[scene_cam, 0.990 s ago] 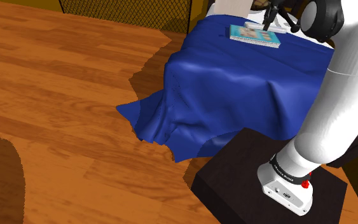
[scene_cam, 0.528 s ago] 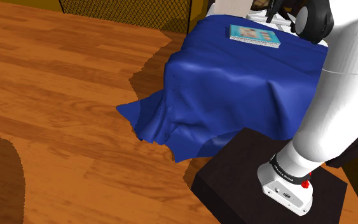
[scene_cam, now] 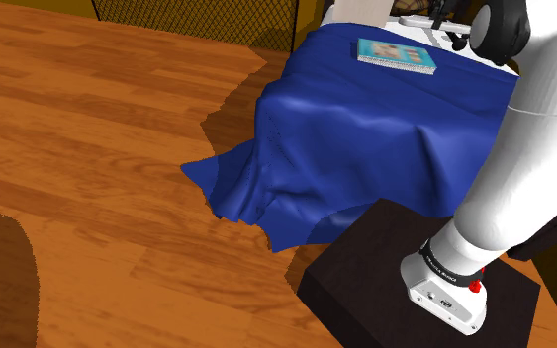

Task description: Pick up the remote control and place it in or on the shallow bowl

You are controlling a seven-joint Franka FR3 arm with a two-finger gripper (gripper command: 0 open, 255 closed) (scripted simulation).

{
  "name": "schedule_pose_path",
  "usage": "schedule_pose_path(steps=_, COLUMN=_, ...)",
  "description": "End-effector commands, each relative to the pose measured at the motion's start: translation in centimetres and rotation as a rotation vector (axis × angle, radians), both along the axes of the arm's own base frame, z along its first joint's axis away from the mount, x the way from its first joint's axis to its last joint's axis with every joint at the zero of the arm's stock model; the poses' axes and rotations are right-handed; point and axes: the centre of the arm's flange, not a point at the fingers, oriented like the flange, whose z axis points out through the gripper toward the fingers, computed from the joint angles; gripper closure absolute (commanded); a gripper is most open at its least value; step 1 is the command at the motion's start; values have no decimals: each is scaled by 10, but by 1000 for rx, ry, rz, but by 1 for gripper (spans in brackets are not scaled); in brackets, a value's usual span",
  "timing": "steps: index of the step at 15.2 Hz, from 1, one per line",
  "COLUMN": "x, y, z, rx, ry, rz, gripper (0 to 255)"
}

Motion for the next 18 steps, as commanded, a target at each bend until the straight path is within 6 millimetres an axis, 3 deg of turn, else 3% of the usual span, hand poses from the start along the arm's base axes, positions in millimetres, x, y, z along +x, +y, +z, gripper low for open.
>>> schedule_pose_path(steps=1, x=-24, y=-10, z=-2, rx=0, ry=0, rz=1, gripper=255)
schedule_pose_path(steps=18, x=-235, y=-86, z=1, rx=0, ry=0, rz=1, gripper=255)
